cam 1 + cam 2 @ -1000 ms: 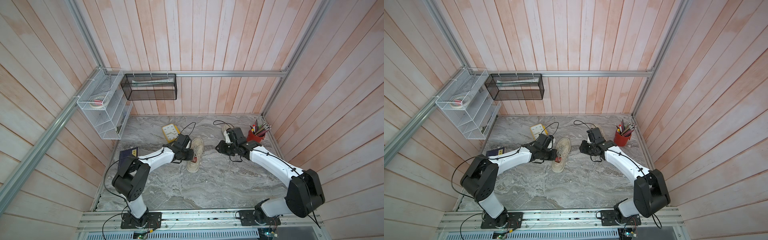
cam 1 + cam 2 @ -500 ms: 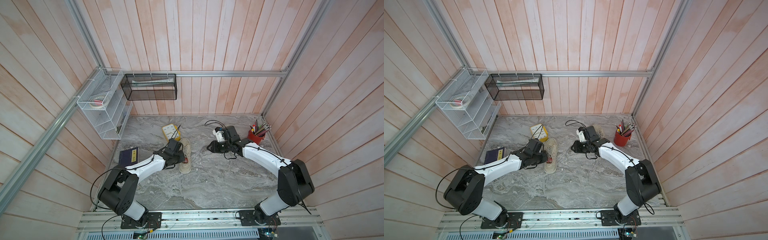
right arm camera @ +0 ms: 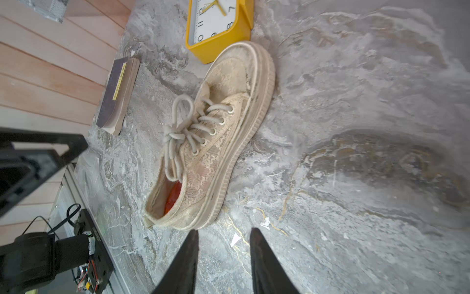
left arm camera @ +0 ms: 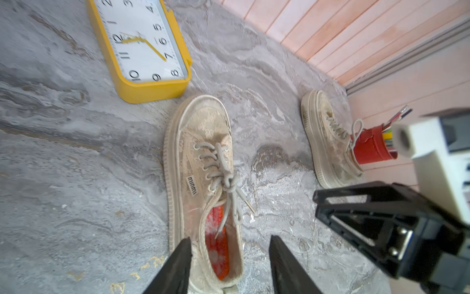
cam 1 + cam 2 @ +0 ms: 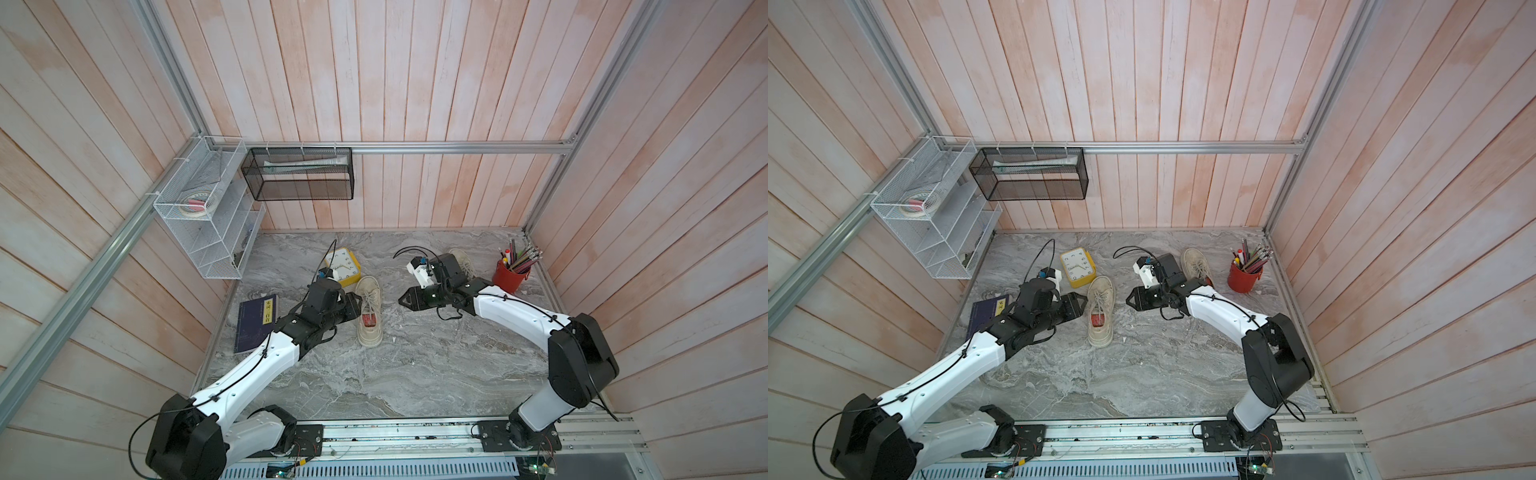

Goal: Remove the insole from the shoe
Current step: Move the shoe to the center of the board, then untie the shoelace on the shoe.

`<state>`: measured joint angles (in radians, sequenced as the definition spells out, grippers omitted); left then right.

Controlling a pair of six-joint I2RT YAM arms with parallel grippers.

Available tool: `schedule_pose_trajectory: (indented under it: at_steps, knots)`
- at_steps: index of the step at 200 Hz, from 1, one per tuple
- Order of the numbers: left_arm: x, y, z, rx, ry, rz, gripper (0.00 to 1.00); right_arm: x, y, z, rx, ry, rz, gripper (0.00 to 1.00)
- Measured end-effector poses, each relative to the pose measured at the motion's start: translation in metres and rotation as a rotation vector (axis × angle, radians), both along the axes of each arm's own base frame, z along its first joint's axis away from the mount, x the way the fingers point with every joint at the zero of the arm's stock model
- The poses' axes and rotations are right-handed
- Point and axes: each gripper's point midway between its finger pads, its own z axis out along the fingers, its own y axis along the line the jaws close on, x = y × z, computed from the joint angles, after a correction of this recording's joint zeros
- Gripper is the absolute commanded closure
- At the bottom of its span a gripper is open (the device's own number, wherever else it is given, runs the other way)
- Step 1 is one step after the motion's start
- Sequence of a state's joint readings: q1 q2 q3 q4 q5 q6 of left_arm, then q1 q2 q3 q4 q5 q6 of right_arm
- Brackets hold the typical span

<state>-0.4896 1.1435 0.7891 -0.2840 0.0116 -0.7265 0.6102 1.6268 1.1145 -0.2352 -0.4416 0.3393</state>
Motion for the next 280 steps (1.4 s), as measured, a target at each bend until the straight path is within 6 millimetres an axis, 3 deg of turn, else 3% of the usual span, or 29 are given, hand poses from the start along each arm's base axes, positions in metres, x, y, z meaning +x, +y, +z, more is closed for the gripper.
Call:
schedule_pose_trajectory:
  at_steps: [43,96,145,182,218,280]
  knots:
    - [-0.001,0.021,-0.034,-0.039,0.083,0.096,0.46,-0.007,0.026,-0.002,0.066,-0.031,0.103,0.61]
    - [-0.008,0.005,-0.040,-0.117,0.105,0.022,0.46,-0.008,0.053,-0.022,0.094,0.003,0.173,0.59]
    - [-0.010,-0.009,-0.071,-0.132,0.200,-0.033,0.47,0.000,0.070,-0.025,0.129,0.004,0.205,0.60]
    - [-0.014,-0.019,-0.092,-0.149,0.272,-0.079,0.49,0.001,0.076,-0.021,0.149,0.001,0.218,0.66]
    - [-0.013,-0.027,-0.098,-0.172,0.289,-0.110,0.56,0.001,0.078,-0.026,0.148,0.012,0.220,0.74]
    - [-0.012,-0.030,-0.102,-0.184,0.299,-0.114,0.80,0.001,0.084,-0.026,0.154,0.014,0.223,0.94]
